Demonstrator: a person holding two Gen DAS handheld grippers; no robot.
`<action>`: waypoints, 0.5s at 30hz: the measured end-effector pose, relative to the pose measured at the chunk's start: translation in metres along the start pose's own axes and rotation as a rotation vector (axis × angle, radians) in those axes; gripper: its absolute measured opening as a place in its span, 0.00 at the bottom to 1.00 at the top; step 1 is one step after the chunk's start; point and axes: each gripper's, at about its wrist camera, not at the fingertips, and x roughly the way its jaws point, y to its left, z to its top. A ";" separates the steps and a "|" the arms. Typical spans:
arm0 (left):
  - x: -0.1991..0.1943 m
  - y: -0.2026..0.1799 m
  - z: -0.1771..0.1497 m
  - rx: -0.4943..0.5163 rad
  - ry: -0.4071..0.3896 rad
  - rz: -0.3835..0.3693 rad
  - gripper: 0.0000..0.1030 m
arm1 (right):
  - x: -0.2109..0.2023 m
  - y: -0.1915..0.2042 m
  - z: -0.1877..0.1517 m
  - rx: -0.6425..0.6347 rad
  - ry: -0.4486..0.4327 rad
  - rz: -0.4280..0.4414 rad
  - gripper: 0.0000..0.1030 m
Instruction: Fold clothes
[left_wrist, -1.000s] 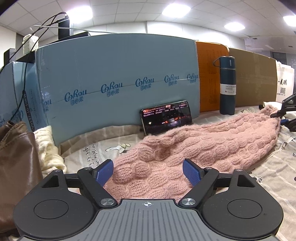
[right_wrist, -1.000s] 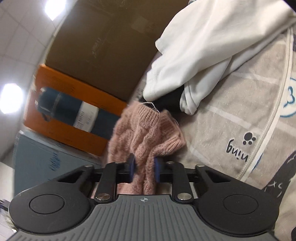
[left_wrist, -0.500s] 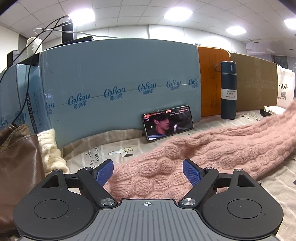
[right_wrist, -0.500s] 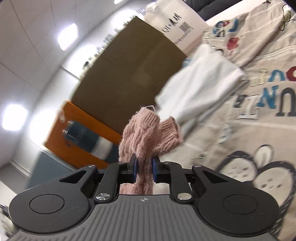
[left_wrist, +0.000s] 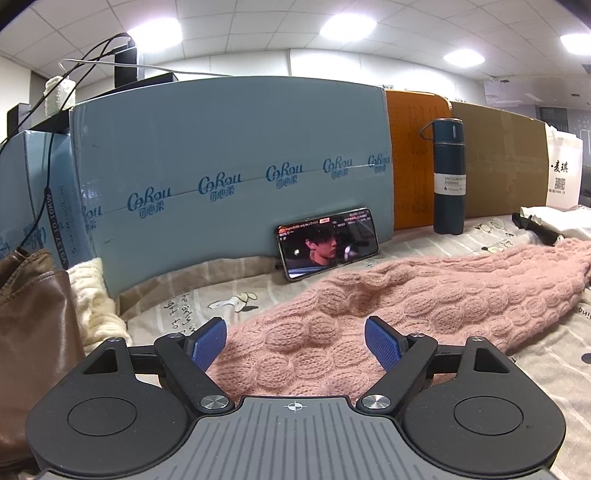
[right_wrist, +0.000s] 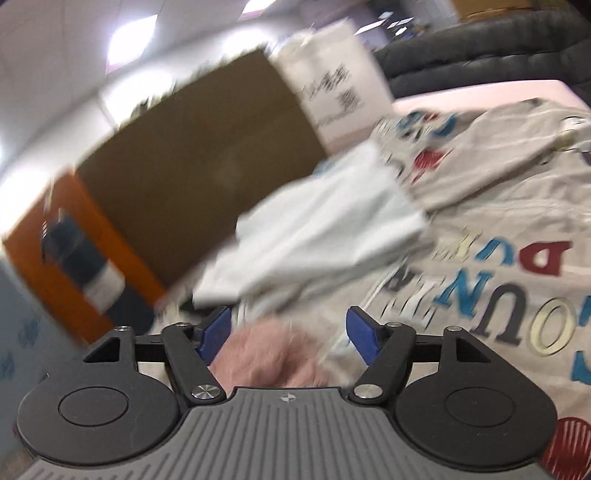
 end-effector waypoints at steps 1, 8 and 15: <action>0.000 0.000 0.000 -0.001 0.001 -0.001 0.82 | 0.004 0.003 -0.002 -0.025 0.026 0.003 0.49; 0.002 0.003 0.000 -0.009 0.007 -0.005 0.82 | -0.007 0.017 -0.012 -0.179 -0.008 0.048 0.04; 0.002 0.002 -0.001 -0.003 0.008 -0.005 0.82 | -0.031 0.018 0.000 -0.169 -0.063 0.062 0.04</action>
